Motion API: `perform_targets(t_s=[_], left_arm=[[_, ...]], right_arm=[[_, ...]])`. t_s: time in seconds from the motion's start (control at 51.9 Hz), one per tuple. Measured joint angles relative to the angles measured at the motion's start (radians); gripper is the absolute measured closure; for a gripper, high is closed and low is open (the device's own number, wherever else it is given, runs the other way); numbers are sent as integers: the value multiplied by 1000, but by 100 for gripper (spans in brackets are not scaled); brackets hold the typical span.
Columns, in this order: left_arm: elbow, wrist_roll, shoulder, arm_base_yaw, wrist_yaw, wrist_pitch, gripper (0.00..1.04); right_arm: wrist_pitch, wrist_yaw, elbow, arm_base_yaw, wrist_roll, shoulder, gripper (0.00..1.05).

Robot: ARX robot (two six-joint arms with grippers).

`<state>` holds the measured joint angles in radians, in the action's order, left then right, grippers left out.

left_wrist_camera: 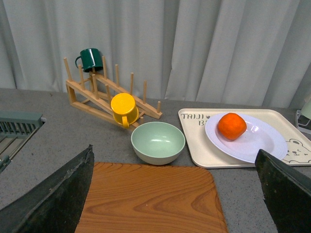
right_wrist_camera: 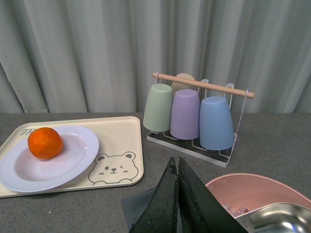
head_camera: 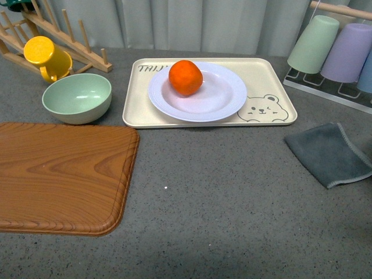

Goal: Place orange and plate with both arms

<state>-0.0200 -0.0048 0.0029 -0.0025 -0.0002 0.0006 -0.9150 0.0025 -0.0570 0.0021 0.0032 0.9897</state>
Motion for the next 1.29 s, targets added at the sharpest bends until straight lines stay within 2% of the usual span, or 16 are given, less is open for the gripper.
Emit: perform_targets(t_s=[0.174,0.617,1.292], left_arm=[[0,0,0,0,0,0,6],[0,0,0,0,0,0,6],[0,0,0,0,0,0,6]], right_arm=[[153,-1,37,0,0,-191,104],[397,-1,52,0,0,-465,104],[680,-3,52,0,0,-759,104]])
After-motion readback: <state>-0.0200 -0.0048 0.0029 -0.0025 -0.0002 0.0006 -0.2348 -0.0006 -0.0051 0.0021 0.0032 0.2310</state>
